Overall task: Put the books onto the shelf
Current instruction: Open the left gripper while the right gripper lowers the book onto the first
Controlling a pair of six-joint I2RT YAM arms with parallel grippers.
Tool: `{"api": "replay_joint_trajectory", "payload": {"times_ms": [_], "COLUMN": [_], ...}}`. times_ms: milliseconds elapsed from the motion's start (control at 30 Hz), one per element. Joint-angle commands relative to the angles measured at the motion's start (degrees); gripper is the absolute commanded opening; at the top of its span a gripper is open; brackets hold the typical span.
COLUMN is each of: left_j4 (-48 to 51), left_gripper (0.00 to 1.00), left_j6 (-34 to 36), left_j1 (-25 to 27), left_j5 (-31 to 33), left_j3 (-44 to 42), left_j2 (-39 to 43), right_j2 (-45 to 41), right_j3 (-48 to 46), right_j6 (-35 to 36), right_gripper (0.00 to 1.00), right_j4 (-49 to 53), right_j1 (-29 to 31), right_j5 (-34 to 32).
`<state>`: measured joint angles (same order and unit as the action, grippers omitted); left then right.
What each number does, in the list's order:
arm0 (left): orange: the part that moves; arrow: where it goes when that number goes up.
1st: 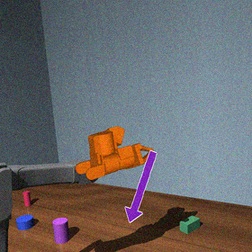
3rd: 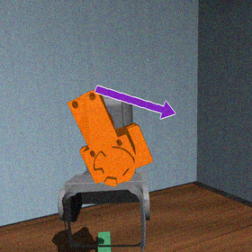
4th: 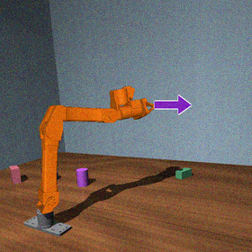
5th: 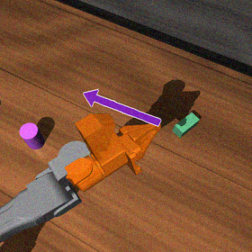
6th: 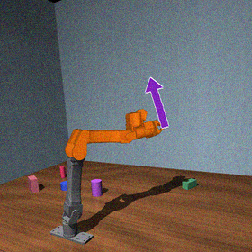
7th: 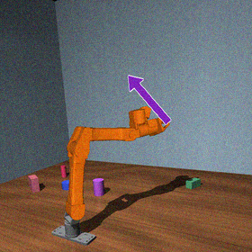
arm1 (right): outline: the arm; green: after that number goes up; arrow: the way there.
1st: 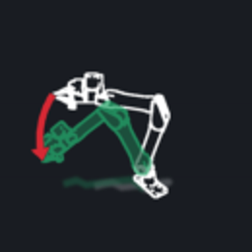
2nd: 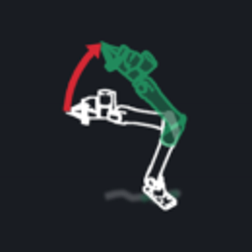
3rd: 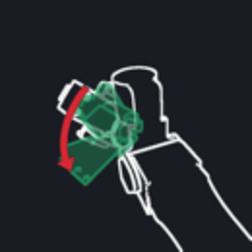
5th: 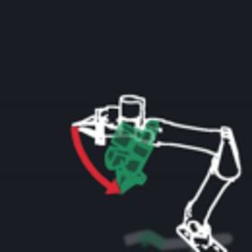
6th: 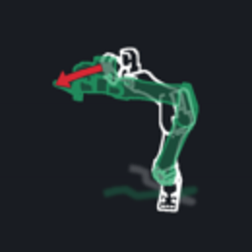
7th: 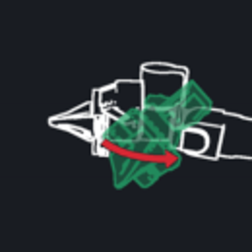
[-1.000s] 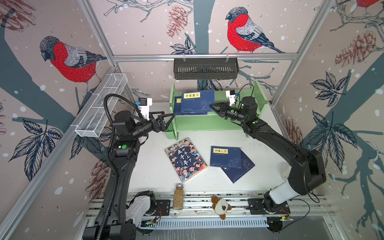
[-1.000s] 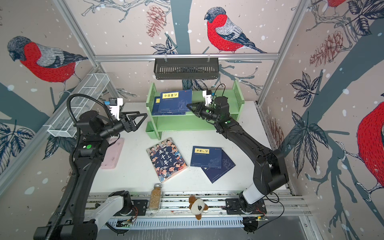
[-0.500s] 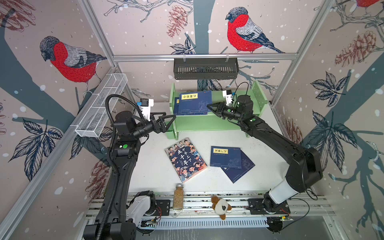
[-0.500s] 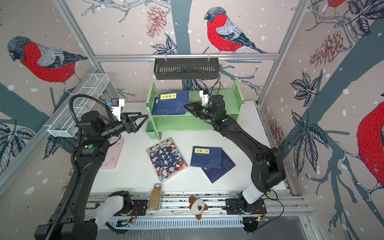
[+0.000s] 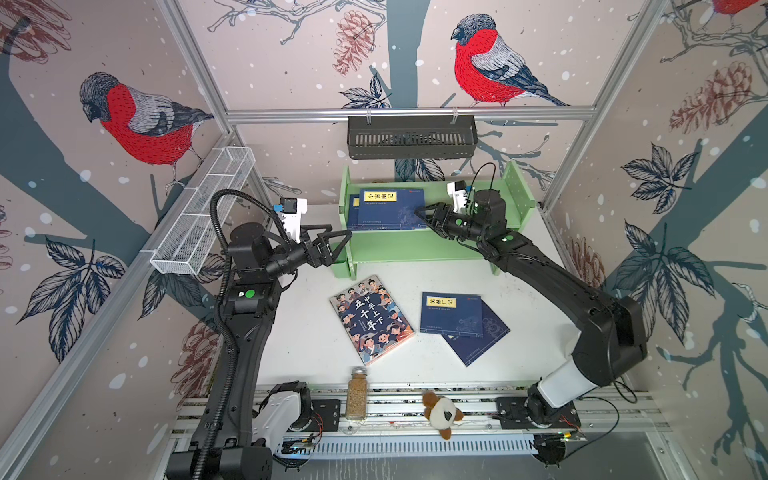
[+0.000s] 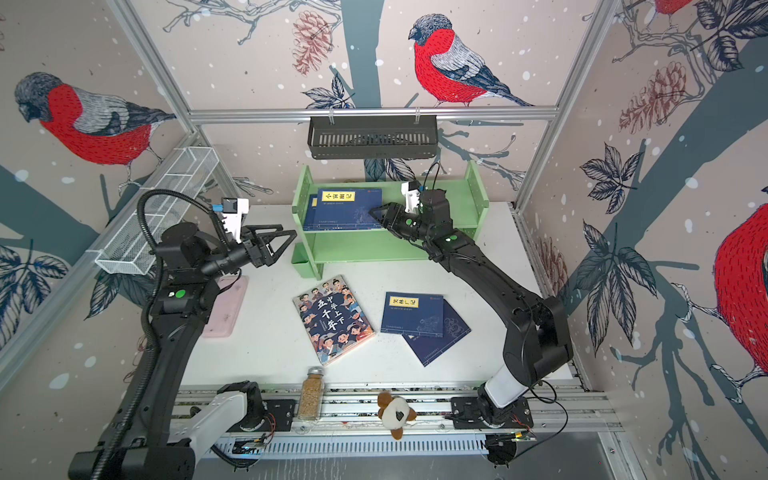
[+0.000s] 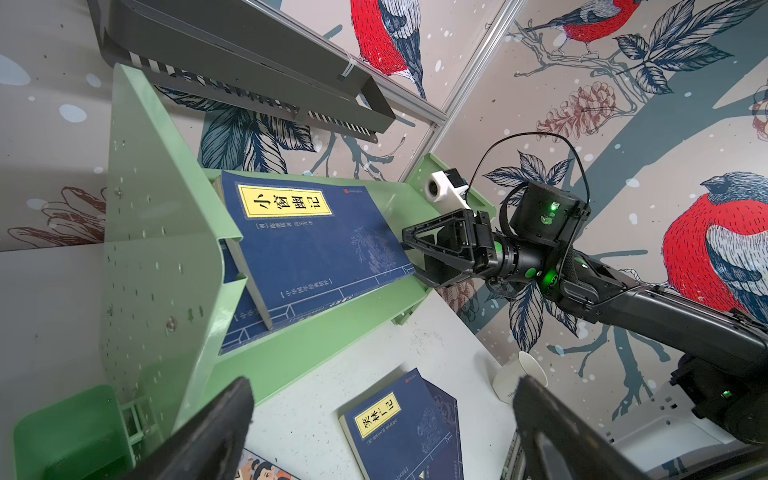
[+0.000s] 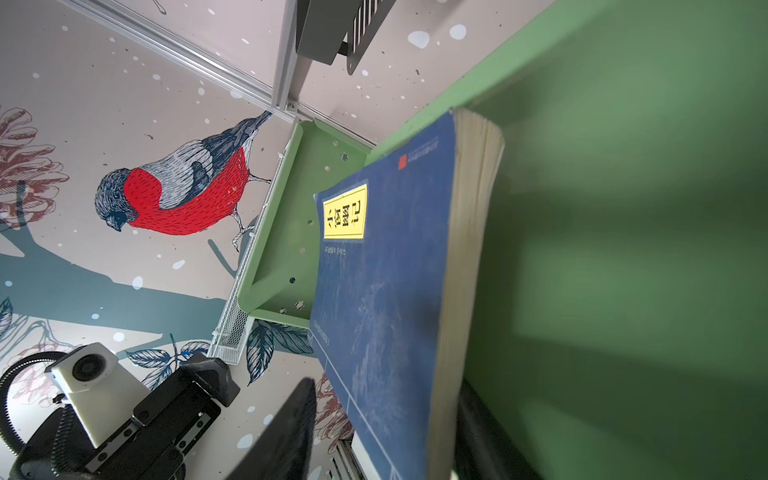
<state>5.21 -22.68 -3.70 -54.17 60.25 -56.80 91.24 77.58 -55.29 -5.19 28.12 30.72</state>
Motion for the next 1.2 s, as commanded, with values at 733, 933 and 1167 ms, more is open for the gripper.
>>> {"api": "replay_joint_trajectory", "payload": {"times_ms": [733, 933, 1167], "left_j4": [0.81, 0.82, 0.30], "left_gripper": [0.97, 0.98, 0.98], "left_j6": [2.14, 2.18, 2.57], "left_j1": [-0.07, -0.08, -0.07], "left_j5": [0.47, 0.54, 1.14], "left_j3": [-0.33, -0.57, -0.78], "left_j2": [0.85, 0.97, 0.82], "right_j2": [1.74, 1.13, 1.50], "right_j3": [9.43, 7.67, 7.63], "right_j6": [13.71, 12.23, 11.12], "right_gripper": [0.44, 0.36, 0.29], "right_j4": [14.66, 12.00, 10.81], "right_j1": [1.59, 1.63, 1.85], "right_j5": [-13.07, -12.05, -10.77]}}
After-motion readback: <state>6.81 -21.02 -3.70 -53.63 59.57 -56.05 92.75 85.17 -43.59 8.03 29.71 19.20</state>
